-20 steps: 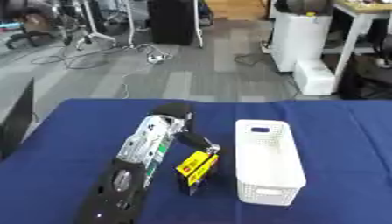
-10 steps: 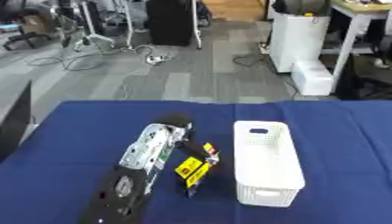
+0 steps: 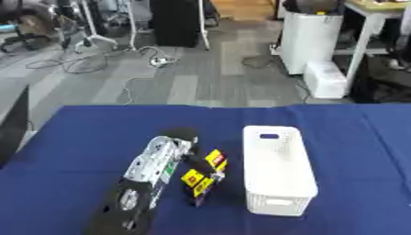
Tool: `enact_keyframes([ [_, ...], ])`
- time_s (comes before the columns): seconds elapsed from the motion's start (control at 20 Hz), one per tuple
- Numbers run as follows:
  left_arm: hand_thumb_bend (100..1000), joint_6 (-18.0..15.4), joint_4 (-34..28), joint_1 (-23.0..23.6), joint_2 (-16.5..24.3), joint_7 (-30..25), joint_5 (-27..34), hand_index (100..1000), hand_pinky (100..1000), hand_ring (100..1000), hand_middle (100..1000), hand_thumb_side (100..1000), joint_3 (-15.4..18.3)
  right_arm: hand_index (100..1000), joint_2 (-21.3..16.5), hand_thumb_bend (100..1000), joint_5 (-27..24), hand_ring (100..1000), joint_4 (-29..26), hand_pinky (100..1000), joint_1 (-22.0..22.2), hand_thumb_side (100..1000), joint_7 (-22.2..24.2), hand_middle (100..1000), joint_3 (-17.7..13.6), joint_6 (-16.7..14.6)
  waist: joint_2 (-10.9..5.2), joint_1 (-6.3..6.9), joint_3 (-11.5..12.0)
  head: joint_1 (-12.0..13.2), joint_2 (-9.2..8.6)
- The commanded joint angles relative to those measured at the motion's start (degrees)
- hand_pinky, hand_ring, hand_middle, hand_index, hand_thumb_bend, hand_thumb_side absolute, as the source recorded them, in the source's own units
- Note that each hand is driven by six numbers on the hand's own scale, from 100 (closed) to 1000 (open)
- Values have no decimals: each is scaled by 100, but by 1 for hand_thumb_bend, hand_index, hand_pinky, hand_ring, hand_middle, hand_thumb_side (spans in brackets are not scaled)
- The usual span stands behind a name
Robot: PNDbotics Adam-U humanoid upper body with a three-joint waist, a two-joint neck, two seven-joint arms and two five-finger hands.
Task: Pick up objects on the table and place them in the box.
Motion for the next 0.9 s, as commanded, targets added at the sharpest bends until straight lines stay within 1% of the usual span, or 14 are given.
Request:
enact_keyframes([
  [0.05, 886, 90, -18, -55, 59, -63, 30, 614, 403, 582, 717, 705, 24, 542, -124, 100, 6, 463, -74, 246, -79, 1000, 18, 541, -37, 18, -32, -17, -9, -34, -18],
  [0.4, 880, 104, 148, -72, 64, -63, 46, 613, 410, 585, 716, 711, 31, 544, -118, 100, -5, 462, -74, 246, -88, 1000, 25, 542, -33, 27, -26, -15, -20, -24, -20],
  [0.55, 842, 60, 196, -127, 74, -63, 20, 618, 423, 594, 722, 732, 28, 544, -121, 100, -17, 463, -74, 247, -91, 1000, 17, 542, -36, 30, -27, -14, -25, -21, -18],
  [0.9, 863, -10, 473, -295, 91, -63, -132, 640, 453, 614, 740, 721, 35, 544, -128, 100, -29, 463, -74, 248, -93, 1000, 17, 542, -42, 34, -37, -14, -35, -8, -31],
])
